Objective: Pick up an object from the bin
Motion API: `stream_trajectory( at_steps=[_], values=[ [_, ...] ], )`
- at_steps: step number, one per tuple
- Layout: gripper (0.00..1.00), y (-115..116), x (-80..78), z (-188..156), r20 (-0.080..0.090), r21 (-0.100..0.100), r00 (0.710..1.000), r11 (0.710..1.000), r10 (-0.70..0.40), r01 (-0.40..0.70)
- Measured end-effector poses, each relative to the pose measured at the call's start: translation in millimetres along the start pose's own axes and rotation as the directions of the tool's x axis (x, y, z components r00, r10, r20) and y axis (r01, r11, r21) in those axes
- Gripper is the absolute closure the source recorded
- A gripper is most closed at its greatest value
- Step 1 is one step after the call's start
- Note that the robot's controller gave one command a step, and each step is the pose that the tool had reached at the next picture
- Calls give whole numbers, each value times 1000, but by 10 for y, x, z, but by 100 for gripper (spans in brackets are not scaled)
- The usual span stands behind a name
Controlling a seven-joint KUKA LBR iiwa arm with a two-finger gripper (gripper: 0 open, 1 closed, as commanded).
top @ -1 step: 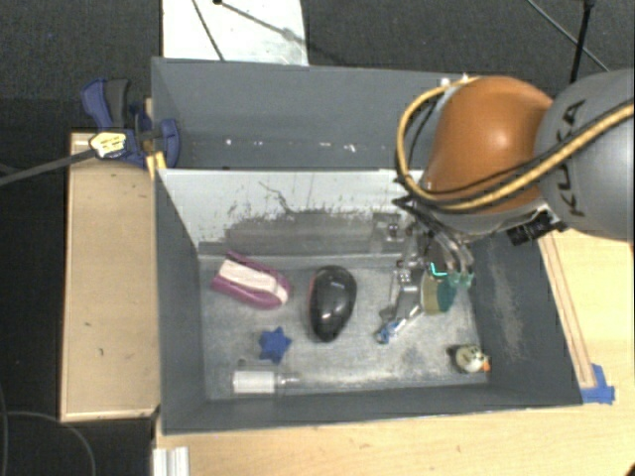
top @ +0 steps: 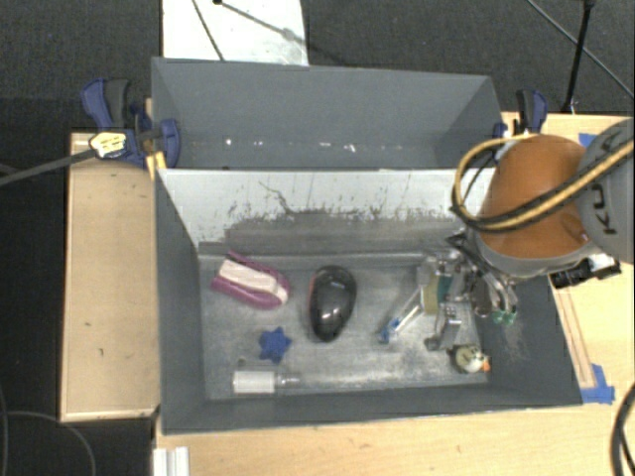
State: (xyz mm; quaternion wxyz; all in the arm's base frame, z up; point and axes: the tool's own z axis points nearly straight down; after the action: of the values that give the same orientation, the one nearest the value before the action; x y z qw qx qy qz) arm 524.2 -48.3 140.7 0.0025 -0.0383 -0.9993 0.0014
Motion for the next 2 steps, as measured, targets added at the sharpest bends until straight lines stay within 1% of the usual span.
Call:
stream_trajectory(
  at_steps=[1,2],
  values=[
    [0,-62,14,741,2,-3,1000,1000,-19,19],
    [100,-57,-3,705,8,-4,1000,1000,-18,18]
  ],
)
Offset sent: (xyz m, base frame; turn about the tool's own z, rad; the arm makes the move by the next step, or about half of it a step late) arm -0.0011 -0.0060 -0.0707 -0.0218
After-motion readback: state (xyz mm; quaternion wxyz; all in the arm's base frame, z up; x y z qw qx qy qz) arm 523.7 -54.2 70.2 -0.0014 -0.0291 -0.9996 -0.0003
